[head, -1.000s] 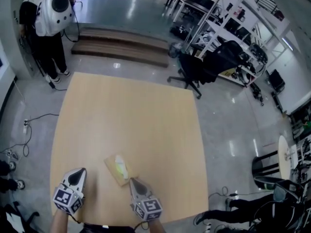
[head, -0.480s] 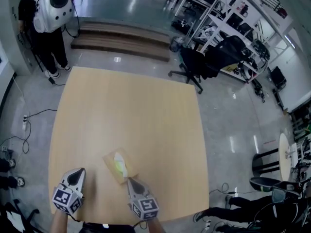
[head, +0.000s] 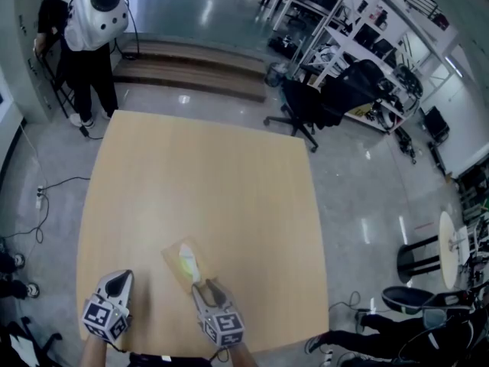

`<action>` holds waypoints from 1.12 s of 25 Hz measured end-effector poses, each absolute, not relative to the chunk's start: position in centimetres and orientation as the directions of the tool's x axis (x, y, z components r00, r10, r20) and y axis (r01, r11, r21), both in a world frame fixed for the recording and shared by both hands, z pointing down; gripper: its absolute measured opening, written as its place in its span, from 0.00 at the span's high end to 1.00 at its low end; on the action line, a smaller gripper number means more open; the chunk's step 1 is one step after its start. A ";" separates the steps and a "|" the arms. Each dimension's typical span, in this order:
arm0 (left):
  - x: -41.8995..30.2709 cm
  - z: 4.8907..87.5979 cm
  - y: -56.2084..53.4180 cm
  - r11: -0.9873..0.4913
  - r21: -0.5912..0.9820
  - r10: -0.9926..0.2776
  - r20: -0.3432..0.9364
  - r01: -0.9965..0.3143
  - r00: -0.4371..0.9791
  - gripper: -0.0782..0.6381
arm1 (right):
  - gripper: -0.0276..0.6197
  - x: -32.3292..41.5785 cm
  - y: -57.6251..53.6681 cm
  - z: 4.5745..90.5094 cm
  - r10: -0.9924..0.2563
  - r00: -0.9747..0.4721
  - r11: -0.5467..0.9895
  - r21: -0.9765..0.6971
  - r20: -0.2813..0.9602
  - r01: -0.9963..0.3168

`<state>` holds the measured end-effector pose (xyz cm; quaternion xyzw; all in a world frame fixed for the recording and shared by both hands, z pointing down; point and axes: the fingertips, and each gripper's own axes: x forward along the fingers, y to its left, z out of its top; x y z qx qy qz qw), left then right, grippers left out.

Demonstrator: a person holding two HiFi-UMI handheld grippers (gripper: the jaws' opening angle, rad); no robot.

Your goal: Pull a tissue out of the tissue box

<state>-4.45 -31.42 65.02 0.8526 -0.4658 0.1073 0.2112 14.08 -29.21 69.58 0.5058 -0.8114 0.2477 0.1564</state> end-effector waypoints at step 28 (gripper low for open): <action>-5.5 65.3 -31.6 -0.428 0.252 -0.773 0.395 -0.868 0.495 0.88 | 0.89 14.5 -31.0 71.9 -0.733 -0.392 0.332 -0.211 0.556 -0.920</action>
